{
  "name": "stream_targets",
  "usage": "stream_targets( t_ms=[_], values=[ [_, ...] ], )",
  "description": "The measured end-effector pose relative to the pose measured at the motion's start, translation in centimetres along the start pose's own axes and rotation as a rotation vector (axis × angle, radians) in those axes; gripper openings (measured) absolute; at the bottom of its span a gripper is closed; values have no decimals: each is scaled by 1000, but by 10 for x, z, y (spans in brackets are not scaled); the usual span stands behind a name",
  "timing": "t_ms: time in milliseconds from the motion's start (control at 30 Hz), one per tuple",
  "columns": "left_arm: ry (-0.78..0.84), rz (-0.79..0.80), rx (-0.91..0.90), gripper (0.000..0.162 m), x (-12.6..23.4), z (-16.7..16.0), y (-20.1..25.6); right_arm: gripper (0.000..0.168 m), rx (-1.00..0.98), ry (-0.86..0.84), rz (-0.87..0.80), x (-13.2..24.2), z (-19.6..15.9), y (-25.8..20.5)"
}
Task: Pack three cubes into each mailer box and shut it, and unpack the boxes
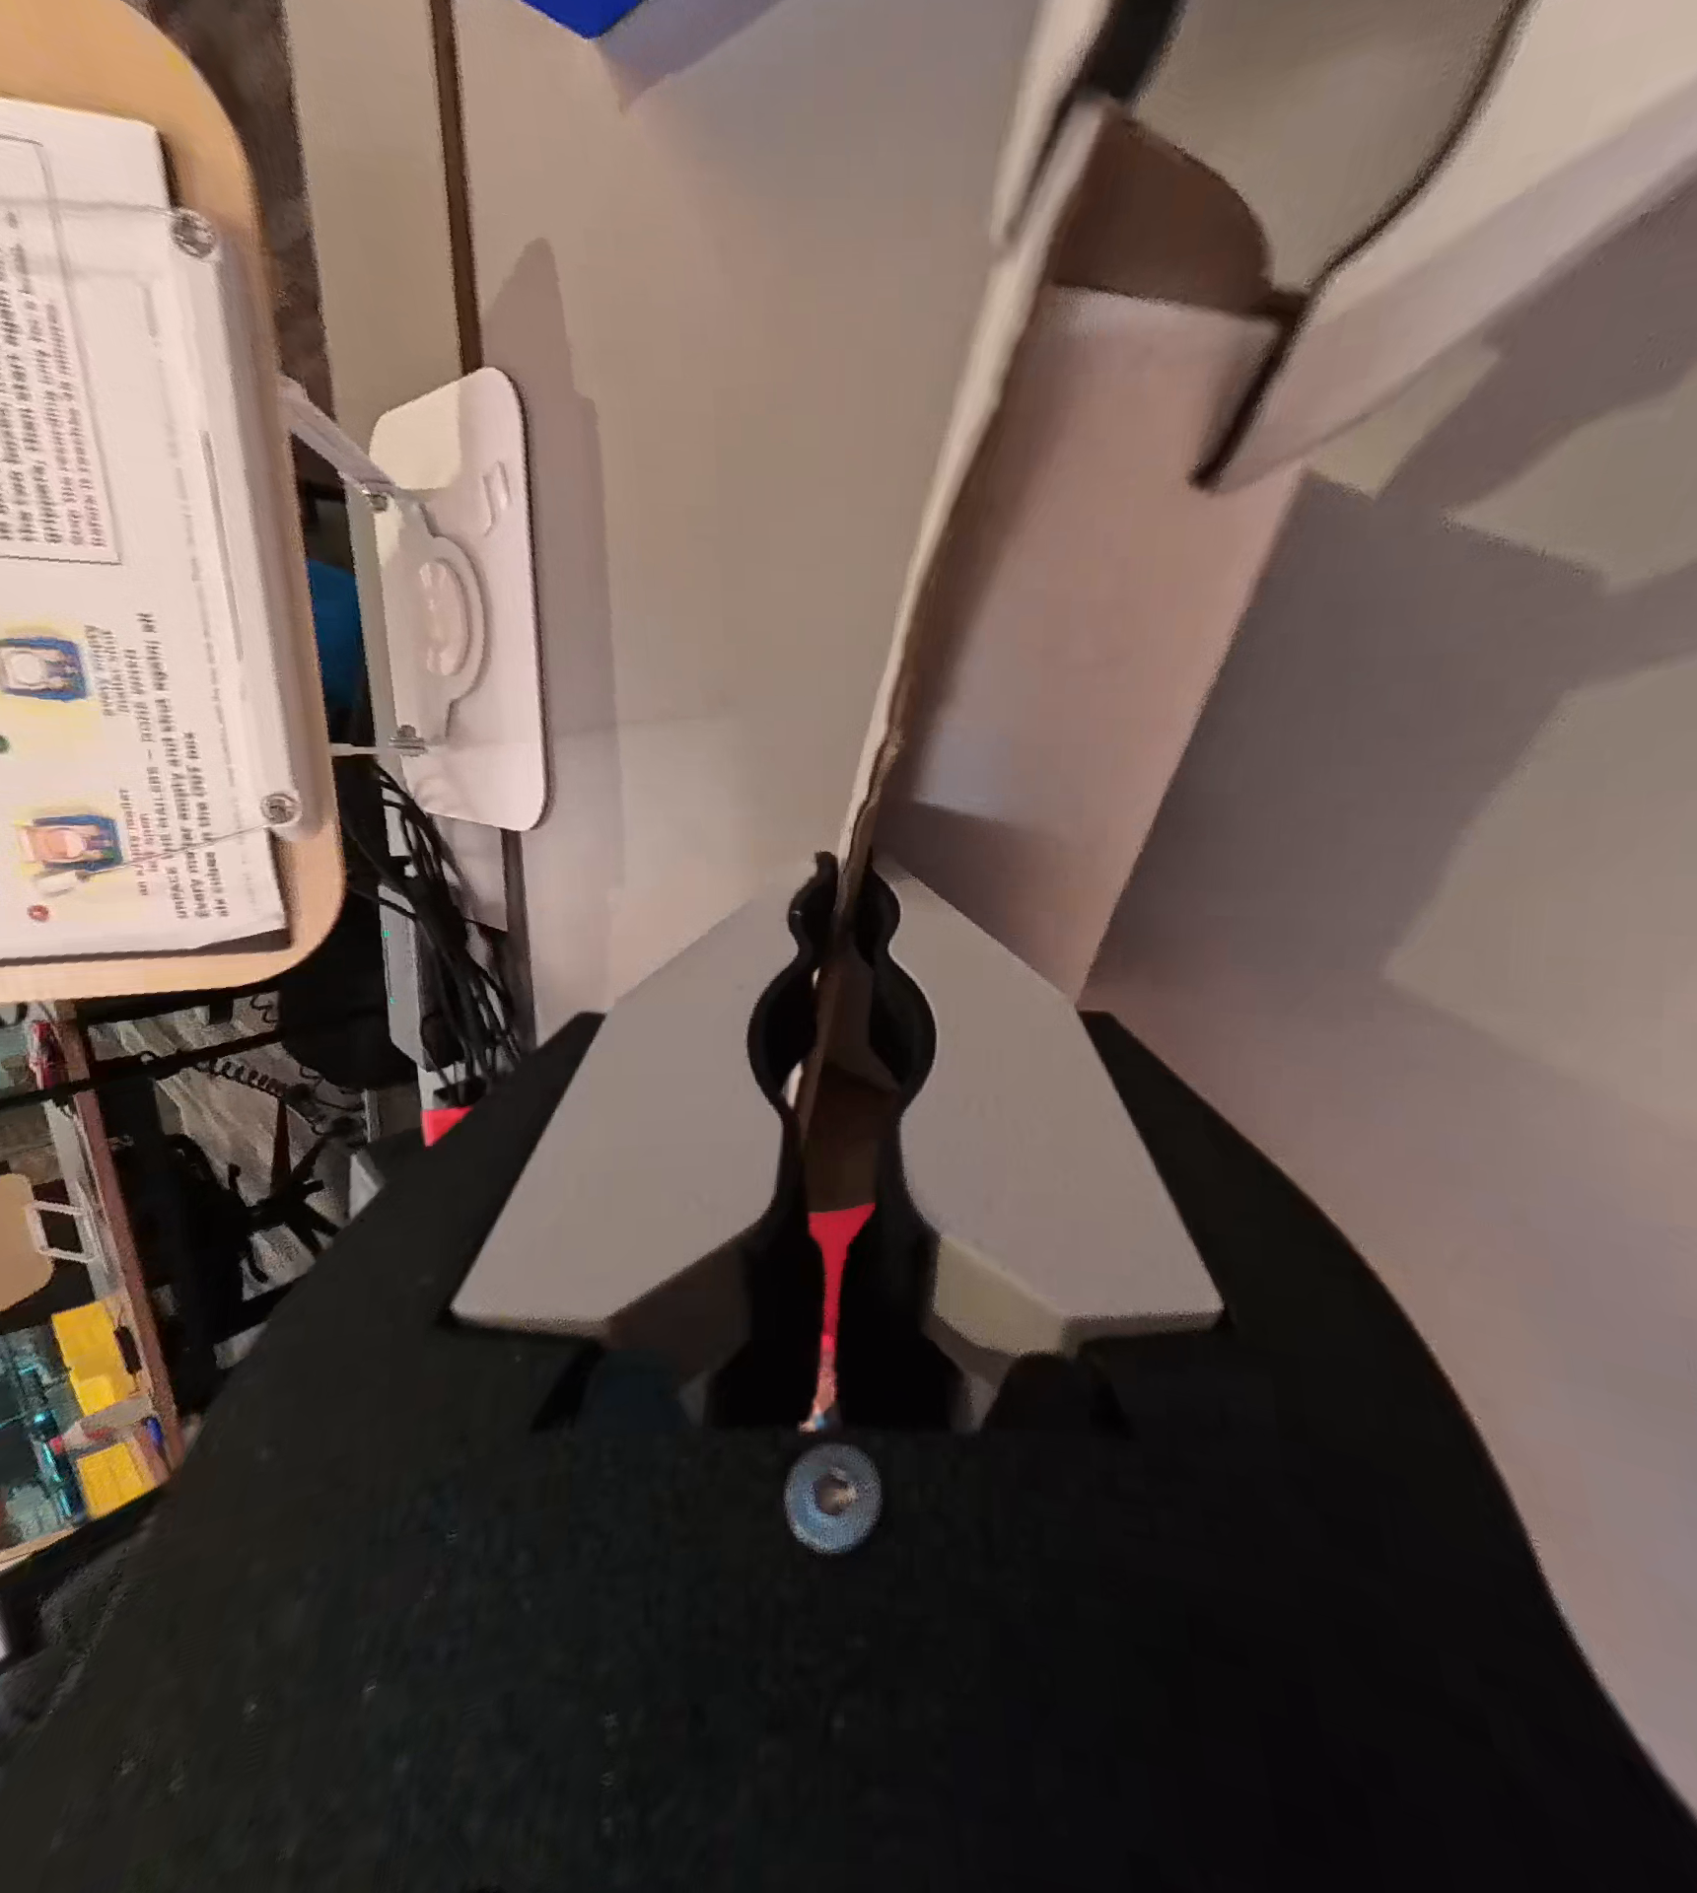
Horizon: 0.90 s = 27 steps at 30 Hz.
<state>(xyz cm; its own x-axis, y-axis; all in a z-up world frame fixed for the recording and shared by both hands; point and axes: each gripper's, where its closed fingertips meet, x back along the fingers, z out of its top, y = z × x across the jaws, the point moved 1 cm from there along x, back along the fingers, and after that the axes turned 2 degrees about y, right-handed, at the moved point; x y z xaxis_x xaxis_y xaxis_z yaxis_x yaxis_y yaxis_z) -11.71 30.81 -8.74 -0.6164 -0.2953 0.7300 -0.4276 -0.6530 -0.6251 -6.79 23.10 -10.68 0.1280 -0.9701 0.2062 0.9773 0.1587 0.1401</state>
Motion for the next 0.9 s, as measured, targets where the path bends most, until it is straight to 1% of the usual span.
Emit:
stream_targets(
  t_ms=[100, 200, 333, 400, 433, 467, 500, 600, 700, 767, 833, 867, 900],
  values=[
    [-19, 76, -58, 0, 3, 1, 7, 48, 15, -10, -15, -3, 2, 3],
    [2, 49, 25, 0, 7, 2, 11, 48, 48, 4, -2, -2, 2, 1],
    [32, -59, 100, 0, 15, 2, 15, 48, 187, 42, -20, 2, 3, -7],
    [53, -163, 155, 0, 23, 3, 21, 48, 293, 41, -14, 4, -1, -12],
    [46, -181, 155, 0, 26, 1, 22, 48, 396, 16, -21, 3, -8, -15],
    [35, -164, 126, 0, 27, -2, 21, 43, 476, 1, -17, 2, -15, -20],
    [29, -165, 101, 0, 27, -3, 23, 42, 503, -15, -16, 0, -22, -24],
    [12, -145, 51, 0, 26, -7, 28, 39, 451, -38, 23, -4, -30, -29],
    [52, -117, 3, 0, 26, -6, 27, 39, 375, -13, 77, 0, -23, -26],
    [66, -87, -25, 0, 24, -6, 22, 36, 257, 13, 145, 4, -16, -22],
    [70, -94, -19, 0, 22, -6, 20, 32, 108, 12, 237, 4, -15, -19],
    [73, -99, -25, 0, 20, -5, 21, 32, 54, -4, 243, 2, -17, -14],
    [74, -103, -38, 0, 19, -4, 23, 30, 43, -15, 236, 0, -20, -11]
  ],
)
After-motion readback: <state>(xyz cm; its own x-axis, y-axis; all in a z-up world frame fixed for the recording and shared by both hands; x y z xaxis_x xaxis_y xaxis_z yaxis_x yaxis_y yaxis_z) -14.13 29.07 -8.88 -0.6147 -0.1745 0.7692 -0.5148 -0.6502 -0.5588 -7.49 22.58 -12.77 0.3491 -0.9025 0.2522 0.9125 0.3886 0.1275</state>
